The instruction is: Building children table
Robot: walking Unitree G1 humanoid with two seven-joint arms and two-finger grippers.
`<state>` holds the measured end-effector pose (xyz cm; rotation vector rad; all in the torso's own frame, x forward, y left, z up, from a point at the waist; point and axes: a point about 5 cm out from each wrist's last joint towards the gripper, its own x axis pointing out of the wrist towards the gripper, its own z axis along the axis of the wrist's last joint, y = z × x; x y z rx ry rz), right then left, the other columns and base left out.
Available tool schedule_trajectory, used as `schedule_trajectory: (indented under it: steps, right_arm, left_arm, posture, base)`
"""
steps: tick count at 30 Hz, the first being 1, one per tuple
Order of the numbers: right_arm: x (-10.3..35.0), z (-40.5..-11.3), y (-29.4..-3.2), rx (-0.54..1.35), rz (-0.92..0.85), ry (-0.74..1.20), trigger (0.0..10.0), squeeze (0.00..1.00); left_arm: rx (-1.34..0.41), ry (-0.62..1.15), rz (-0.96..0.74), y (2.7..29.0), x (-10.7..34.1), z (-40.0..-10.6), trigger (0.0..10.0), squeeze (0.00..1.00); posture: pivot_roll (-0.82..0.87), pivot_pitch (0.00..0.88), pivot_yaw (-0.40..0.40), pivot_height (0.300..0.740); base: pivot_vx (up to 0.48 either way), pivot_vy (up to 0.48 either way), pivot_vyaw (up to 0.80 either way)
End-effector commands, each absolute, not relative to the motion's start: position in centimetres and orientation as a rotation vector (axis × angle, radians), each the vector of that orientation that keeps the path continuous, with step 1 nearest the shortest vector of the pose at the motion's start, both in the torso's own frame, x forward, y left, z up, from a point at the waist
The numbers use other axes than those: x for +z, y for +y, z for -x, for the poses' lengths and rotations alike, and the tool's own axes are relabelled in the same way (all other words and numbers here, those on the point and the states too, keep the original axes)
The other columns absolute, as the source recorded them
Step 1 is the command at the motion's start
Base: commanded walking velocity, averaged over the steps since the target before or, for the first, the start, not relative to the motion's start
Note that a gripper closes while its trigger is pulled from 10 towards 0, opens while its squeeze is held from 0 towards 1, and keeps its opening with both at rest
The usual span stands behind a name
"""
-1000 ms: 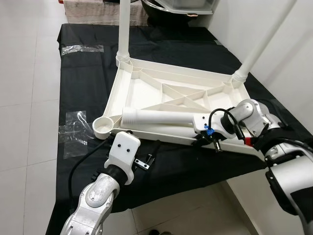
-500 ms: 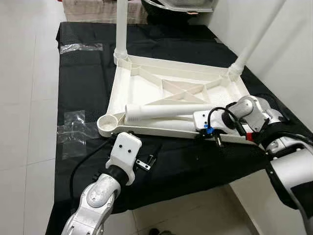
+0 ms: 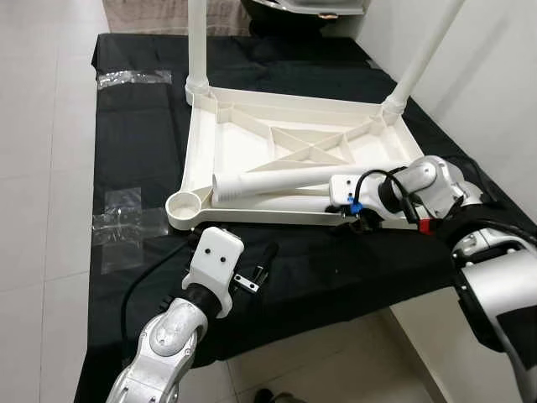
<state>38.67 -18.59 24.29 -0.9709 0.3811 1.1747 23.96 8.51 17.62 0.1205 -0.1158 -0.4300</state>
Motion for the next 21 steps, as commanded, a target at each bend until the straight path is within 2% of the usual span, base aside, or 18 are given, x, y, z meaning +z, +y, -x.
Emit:
schedule_trajectory:
  steps: [1, 5, 6, 8, 10, 11, 13, 15, 16, 21]
  right_arm:
    - [26.4, -38.3, -18.6, 1.271, 0.828, 0.338, 10.0, 0.00]
    - [29.4, -37.8, -18.4, 1.385, 0.676, 0.265, 10.0, 0.00]
    - [29.4, -37.8, -18.4, 1.385, 0.676, 0.265, 10.0, 0.00]
    - [31.4, -38.0, -17.5, 1.366, 0.606, 0.118, 10.0, 0.00]
    - [32.1, -38.1, -17.1, 1.352, 0.571, 0.071, 10.0, 0.00]
    - [32.3, -39.4, -15.4, 1.140, 0.669, 0.021, 10.0, 0.00]
    - [31.8, -39.9, -14.9, 1.069, 0.733, 0.029, 10.0, 0.00]
    - [31.8, -39.9, -14.9, 1.069, 0.733, 0.029, 10.0, 0.00]
    - [29.8, -40.2, -14.2, 1.050, 0.813, 0.114, 10.0, 0.00]
    - [27.9, -40.3, -13.3, 1.065, 0.856, 0.195, 10.0, 0.00]
  left_arm:
    - [-0.452, -0.105, -0.109, 8.0, 17.2, -23.8, 10.0, 0.00]
    - [-0.455, -0.105, -0.108, 8.0, 17.2, -23.9, 10.0, 0.00]
    - [-0.455, -0.105, -0.108, 8.0, 17.2, -23.9, 10.0, 0.00]
    - [-0.453, -0.107, -0.102, 7.9, 17.2, -24.0, 10.0, 0.00]
    - [-0.456, -0.109, -0.108, 7.9, 17.2, -24.1, 10.0, 0.00]
    - [-0.462, -0.112, -0.102, 7.6, 17.2, -24.1, 10.0, 0.00]
    - [-0.464, -0.112, -0.101, 7.5, 17.2, -24.1, 10.0, 0.00]
    - [-0.464, -0.112, -0.101, 7.5, 17.2, -24.1, 10.0, 0.00]
    - [-0.464, -0.111, -0.097, 7.4, 17.2, -24.0, 10.0, 0.00]
    - [-0.465, -0.111, -0.091, 7.3, 17.2, -23.8, 10.0, 0.00]
  posture:
    - [0.02, 0.170, -0.160, 0.740]
    - [0.01, 0.164, -0.159, 0.740]
    - [0.01, 0.164, -0.159, 0.740]
    - [0.01, 0.163, -0.154, 0.740]
    - [0.01, 0.159, -0.156, 0.740]
    - [0.01, 0.155, -0.153, 0.740]
    - [0.01, 0.154, -0.154, 0.740]
    - [0.01, 0.154, -0.154, 0.740]
    - [0.01, 0.153, -0.161, 0.740]
    - [0.01, 0.156, -0.169, 0.740]
  base:
    - [0.000, 0.000, 0.00]
    - [0.000, 0.000, 0.00]
    - [0.000, 0.000, 0.00]
    - [0.000, 0.000, 0.00]
    - [0.000, 0.000, 0.00]
    - [0.000, 0.000, 0.00]
    - [0.000, 0.000, 0.00]
    - [0.000, 0.000, 0.00]
    - [0.000, 0.000, 0.00]
    - [0.000, 0.000, 0.00]
